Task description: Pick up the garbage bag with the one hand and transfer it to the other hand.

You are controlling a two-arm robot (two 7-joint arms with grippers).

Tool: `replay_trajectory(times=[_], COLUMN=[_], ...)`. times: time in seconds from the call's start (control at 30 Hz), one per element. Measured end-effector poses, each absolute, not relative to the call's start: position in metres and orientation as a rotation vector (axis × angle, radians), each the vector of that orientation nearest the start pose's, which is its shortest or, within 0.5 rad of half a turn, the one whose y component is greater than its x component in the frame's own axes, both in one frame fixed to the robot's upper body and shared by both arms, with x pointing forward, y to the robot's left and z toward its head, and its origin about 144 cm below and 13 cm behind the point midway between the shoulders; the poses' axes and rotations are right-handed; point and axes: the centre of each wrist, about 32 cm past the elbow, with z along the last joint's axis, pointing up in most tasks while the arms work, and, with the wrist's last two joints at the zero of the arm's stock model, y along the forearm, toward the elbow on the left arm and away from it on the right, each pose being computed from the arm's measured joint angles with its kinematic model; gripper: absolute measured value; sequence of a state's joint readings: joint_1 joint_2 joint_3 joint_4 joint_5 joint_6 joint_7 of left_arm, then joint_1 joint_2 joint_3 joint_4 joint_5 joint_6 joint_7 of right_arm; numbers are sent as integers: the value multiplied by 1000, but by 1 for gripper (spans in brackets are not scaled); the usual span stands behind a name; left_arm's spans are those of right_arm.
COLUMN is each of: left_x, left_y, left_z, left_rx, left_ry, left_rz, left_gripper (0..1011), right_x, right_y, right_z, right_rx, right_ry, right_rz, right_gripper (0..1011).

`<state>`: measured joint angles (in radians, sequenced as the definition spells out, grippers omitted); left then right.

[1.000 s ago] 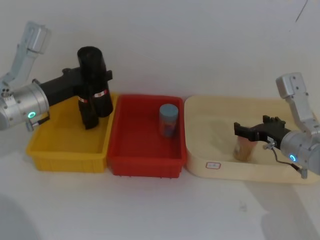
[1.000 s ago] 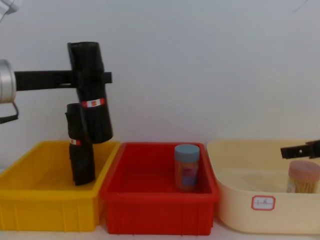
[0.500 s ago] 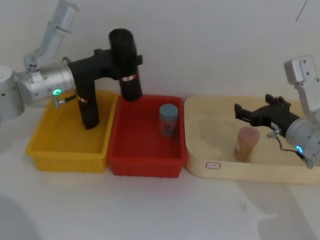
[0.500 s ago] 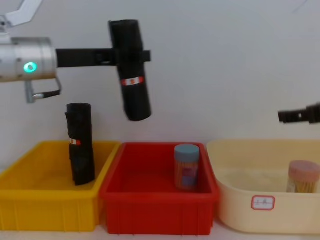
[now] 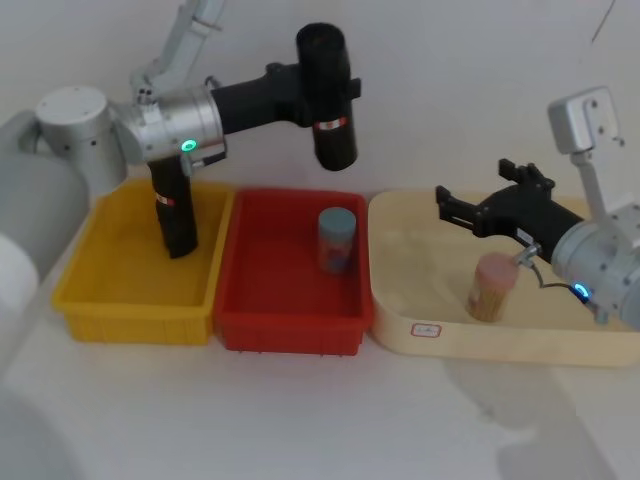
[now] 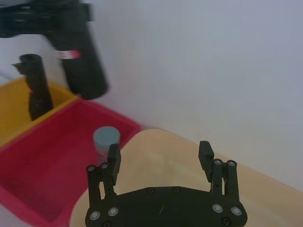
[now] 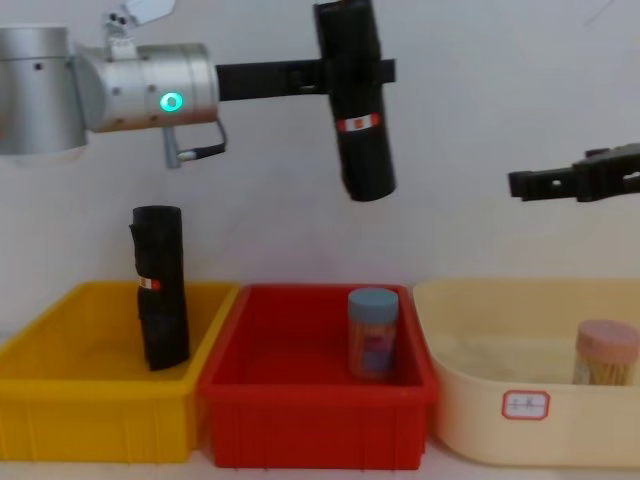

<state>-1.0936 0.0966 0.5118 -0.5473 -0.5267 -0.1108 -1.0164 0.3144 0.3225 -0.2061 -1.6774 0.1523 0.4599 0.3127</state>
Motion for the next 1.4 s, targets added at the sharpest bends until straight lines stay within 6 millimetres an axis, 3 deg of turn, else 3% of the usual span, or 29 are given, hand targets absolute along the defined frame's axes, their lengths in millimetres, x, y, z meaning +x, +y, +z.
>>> replay_trajectory(times=[0.27,0.6,1.4], left_x=[719,722,723], left_y=[177,161,151], left_z=[1317,1321,1325], left_rx=[-79,-75,-68], left_ry=[-111,-118,-126], left_rz=[331,295,268], left_gripper=[440,440,440], right_x=[525,533,556], right_y=[-237,-230,-209], right_z=[1274,1272,1282], right_rx=[-242,-217,-116], right_ry=[-62,-56,-76], right_rz=[-1048,-1019,-957], right_gripper=[1001,1000,1001])
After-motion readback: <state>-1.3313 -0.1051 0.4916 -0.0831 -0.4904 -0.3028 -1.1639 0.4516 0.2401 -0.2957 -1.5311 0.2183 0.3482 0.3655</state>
